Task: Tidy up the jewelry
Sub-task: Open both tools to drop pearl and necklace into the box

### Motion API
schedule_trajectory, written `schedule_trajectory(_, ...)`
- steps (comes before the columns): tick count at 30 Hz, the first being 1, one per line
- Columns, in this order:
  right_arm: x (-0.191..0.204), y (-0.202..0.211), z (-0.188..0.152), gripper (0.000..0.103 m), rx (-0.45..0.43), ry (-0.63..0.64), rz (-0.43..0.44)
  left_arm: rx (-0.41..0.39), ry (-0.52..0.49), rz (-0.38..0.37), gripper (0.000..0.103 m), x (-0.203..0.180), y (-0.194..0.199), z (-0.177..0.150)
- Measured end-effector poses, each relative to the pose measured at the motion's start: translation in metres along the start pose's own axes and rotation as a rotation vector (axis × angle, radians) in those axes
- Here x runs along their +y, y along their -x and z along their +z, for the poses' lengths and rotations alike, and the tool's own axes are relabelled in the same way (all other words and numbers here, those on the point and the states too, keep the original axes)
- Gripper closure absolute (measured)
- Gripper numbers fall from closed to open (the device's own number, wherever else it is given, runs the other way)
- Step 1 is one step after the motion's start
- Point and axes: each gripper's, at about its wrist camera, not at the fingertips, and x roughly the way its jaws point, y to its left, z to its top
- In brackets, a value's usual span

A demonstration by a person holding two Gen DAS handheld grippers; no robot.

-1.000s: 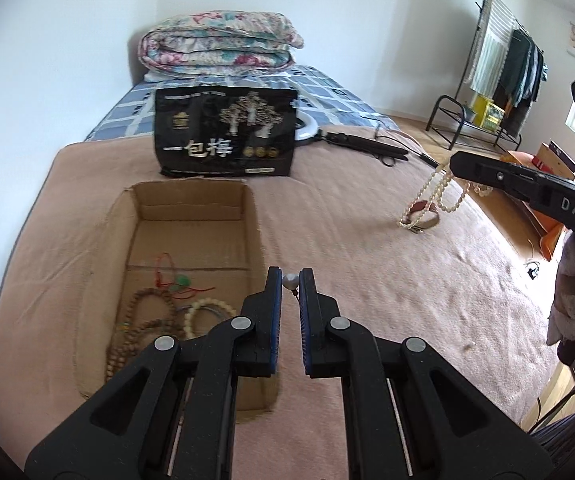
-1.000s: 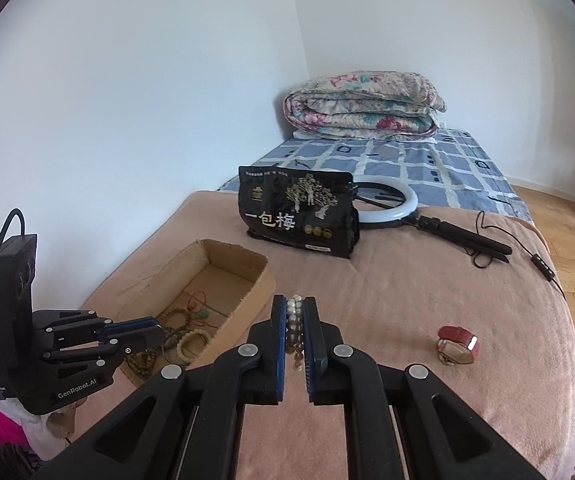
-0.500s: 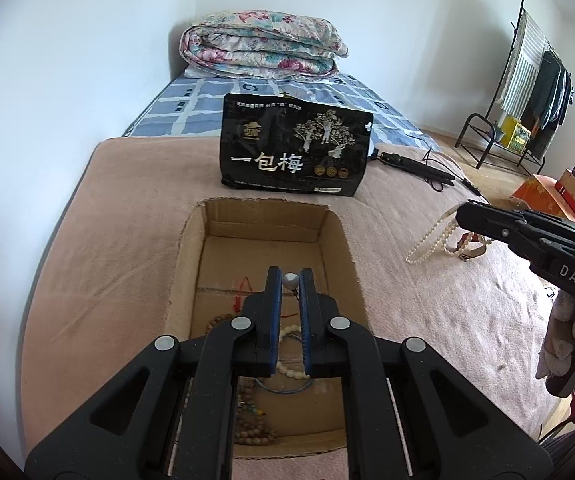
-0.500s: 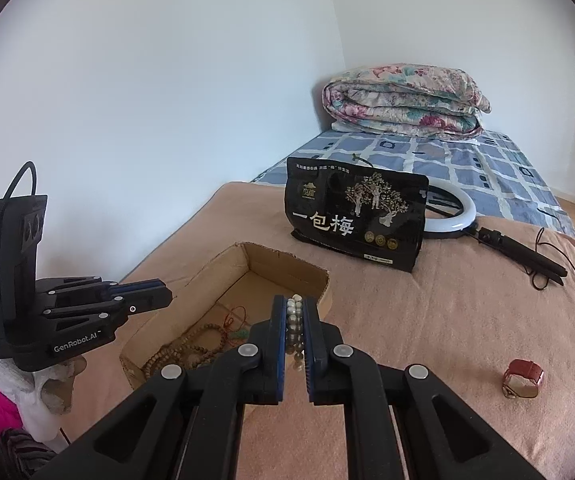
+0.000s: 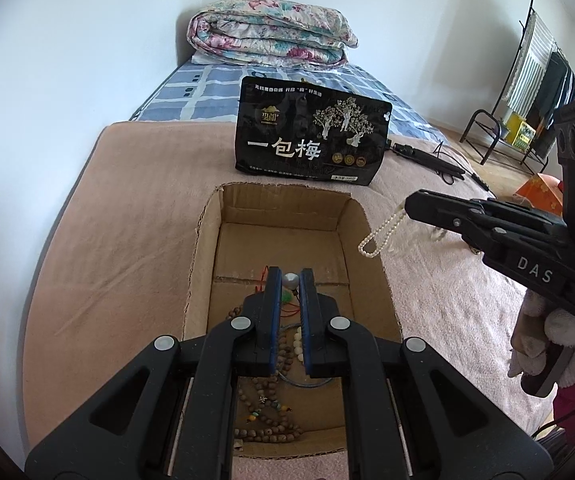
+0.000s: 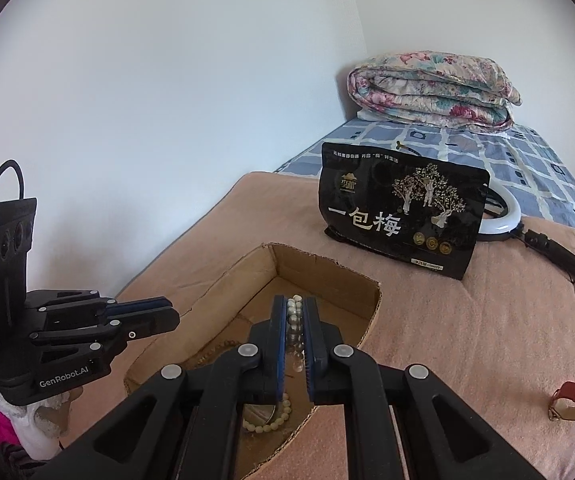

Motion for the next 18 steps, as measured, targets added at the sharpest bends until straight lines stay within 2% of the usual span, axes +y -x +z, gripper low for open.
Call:
schedule_trajectory(1, 0.000, -0.002, 0.000, 0.093, 0.001, -0.006, 0.000, 0.003, -0.005, 0.002, 0.097, 0.000, 0.000, -0.001)
schedule_trajectory(2, -0.001, -0.003, -0.001, 0.083, 0.003, -0.014, 0.008, 0.003, -0.008, 0.004, 0.097, -0.001, 0.000, -0.002)
schedule_trajectory(4, -0.002, -0.002, -0.002, 0.071, -0.003, -0.025, 0.002, 0.013, -0.014, 0.015, 0.096, -0.001, -0.002, -0.004)
schedule_trajectory(5, -0.002, -0.002, -0.002, 0.070, -0.003, -0.028, -0.005, 0.016, -0.016, 0.016, 0.096, -0.001, -0.002, -0.004)
schedule_trajectory(7, -0.003, -0.001, -0.002, 0.067, 0.000, -0.031, -0.017, 0.023, -0.015, 0.023, 0.083, -0.001, -0.003, -0.006)
schedule_trajectory(8, -0.003, 0.000, -0.002, 0.061, 0.000, -0.032, -0.026, 0.024, -0.009, 0.023, 0.068, -0.001, -0.002, -0.007)
schedule_trajectory(9, -0.003, 0.001, -0.002, 0.059, -0.001, -0.032, -0.034, 0.019, -0.003, 0.021, 0.061, 0.000, -0.002, -0.007)
schedule_trajectory(14, -0.002, 0.010, -0.004, 0.040, -0.009, -0.033, -0.056, 0.009, 0.006, 0.023, 0.061, 0.001, 0.003, -0.008)
schedule_trajectory(18, 0.001, 0.017, -0.004, 0.031, -0.018, -0.024, -0.077, -0.003, 0.002, 0.033, 0.061, -0.001, 0.009, -0.009)
